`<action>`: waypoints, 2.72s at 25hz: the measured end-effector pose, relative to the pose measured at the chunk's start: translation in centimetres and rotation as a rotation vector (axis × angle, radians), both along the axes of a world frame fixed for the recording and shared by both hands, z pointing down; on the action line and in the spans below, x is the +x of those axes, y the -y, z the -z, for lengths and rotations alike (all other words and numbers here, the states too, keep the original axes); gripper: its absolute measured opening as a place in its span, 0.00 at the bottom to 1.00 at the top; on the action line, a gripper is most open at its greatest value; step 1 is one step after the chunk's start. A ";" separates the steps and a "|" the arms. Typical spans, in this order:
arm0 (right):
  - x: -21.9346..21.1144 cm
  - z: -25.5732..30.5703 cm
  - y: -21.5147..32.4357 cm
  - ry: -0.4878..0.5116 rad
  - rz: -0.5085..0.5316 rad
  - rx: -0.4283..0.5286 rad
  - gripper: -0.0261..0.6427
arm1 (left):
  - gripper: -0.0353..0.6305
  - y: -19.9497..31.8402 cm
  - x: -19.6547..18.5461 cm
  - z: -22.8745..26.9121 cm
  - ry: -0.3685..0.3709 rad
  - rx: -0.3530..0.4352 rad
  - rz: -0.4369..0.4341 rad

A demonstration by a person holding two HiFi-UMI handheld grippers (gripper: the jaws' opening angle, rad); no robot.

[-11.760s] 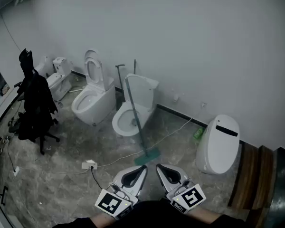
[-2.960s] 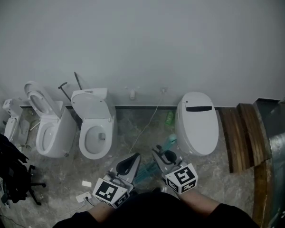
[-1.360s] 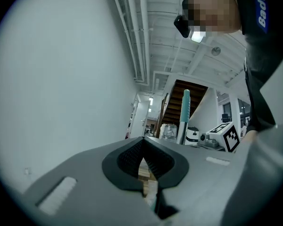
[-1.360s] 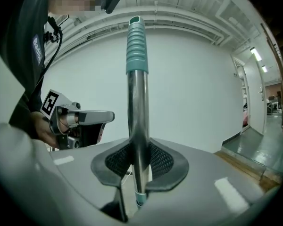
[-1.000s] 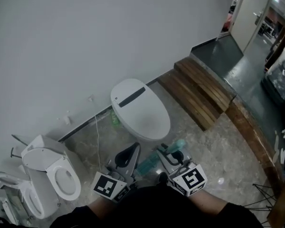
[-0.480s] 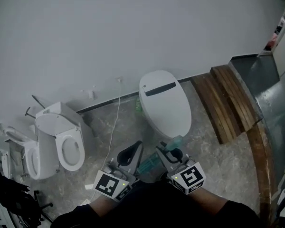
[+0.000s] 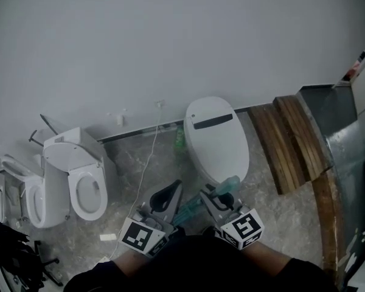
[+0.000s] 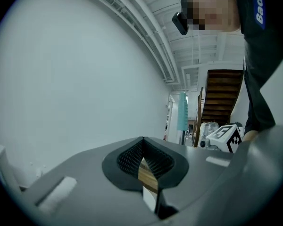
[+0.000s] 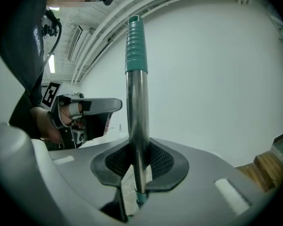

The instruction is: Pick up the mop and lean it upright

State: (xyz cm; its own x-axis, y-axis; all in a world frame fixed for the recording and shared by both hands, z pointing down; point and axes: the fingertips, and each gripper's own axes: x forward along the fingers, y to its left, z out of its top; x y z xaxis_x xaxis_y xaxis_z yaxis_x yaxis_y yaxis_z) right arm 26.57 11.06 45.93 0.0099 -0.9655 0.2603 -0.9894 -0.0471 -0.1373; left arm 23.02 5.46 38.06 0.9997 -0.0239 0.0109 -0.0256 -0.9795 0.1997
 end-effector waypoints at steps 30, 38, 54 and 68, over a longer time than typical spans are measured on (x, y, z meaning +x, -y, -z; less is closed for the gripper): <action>4.6 -4.6 22.0 -0.034 0.044 -0.119 0.16 | 0.08 21.9 -2.6 -0.9 0.020 -0.042 0.216; 6.8 -9.9 28.1 0.015 0.213 -0.213 0.16 | 0.08 27.7 0.6 -0.1 0.052 0.002 0.371; 11.8 -18.8 39.7 0.054 0.145 -0.367 0.16 | 0.08 36.3 0.2 -2.3 0.108 -0.029 0.478; 15.7 -22.6 50.8 0.049 -0.064 -0.433 0.16 | 0.08 44.7 -2.2 -4.0 0.136 -0.065 0.430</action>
State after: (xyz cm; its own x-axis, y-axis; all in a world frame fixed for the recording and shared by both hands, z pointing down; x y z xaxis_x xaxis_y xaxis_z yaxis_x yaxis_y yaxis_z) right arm 42.31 -39.73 68.51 0.0439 -0.7653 0.6421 -0.9754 -0.1719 -0.1382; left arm 20.85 -39.25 42.06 0.8886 -0.4310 0.1570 -0.4572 -0.8598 0.2274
